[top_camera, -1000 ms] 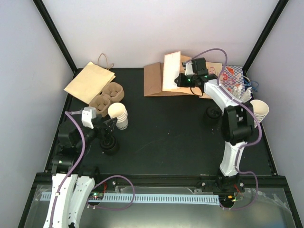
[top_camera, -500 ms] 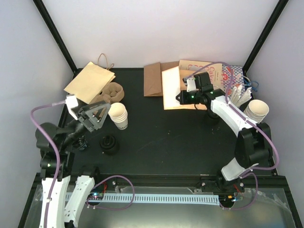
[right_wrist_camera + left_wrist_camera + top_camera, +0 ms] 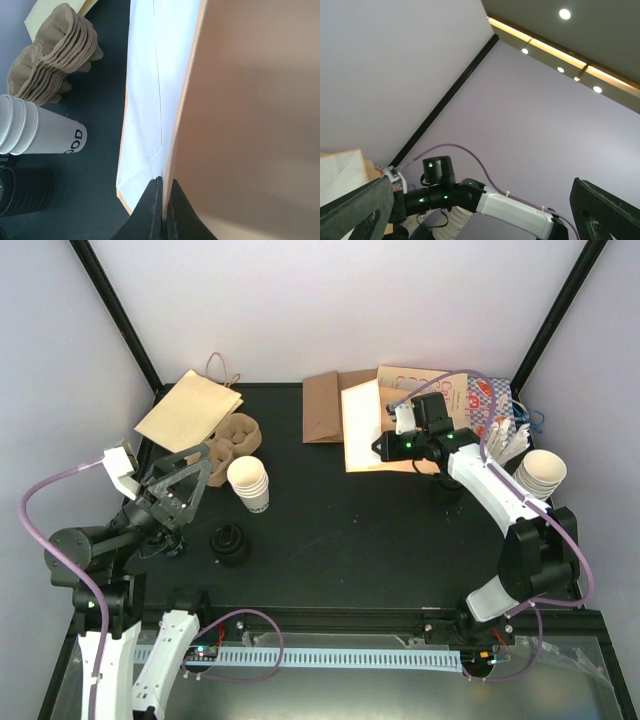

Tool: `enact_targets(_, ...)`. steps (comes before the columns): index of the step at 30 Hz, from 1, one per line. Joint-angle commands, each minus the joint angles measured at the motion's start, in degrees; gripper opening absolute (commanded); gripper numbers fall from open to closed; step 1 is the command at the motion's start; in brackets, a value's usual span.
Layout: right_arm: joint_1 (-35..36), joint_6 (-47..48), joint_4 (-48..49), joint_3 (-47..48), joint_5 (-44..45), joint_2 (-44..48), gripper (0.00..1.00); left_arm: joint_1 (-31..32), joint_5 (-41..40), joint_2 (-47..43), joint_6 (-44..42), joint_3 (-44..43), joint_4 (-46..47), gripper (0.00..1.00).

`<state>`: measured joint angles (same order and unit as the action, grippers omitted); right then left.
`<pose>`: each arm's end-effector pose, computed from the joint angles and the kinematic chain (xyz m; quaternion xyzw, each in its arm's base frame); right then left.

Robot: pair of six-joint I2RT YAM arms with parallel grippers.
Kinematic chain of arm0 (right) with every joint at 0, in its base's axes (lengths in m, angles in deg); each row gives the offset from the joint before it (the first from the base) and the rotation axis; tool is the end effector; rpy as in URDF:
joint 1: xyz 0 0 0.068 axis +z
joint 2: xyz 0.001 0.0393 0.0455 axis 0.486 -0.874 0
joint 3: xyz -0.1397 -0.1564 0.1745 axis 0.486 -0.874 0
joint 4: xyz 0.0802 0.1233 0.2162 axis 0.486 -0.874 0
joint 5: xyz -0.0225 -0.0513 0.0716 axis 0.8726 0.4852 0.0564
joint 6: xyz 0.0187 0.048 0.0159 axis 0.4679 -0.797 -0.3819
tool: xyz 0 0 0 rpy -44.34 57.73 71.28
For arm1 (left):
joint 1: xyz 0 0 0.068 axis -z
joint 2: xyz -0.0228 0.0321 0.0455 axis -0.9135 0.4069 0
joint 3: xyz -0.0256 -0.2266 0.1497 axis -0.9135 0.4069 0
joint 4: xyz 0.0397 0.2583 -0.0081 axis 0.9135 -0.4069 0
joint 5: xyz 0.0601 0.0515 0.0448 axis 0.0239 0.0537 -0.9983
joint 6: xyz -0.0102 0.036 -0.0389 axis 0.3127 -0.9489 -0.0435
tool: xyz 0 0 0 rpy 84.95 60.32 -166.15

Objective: Pack the takeout coffee

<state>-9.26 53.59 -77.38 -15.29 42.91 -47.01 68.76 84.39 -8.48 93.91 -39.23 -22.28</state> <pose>0.3127 0.1283 0.2857 -0.1085 0.9043 0.2999 0.2838 0.0454 -0.0262 0.4589 0.0343 0.5660 -0.5851 0.5797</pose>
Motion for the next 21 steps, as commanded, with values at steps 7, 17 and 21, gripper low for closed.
enact_targets(7, 0.14, 1.78, -0.52, -0.33, -1.28, 3.18, 0.01, 0.48, 0.09, -1.28, -6.77, 5.05, -7.6, 0.99)
enact_targets(17, 0.19, 2.03, -2.45, -0.18, -1.2, 3.86, 0.01, 0.51, 1.52, -4.58, -15.65, 11.79, -13.14, 0.99)
enact_targets(21, 0.2, 2.14, -3.49, -0.76, -1.13, 4.2, 0.01, 0.48, 1.51, -4.1, -22.76, 11.59, -18.68, 0.99)
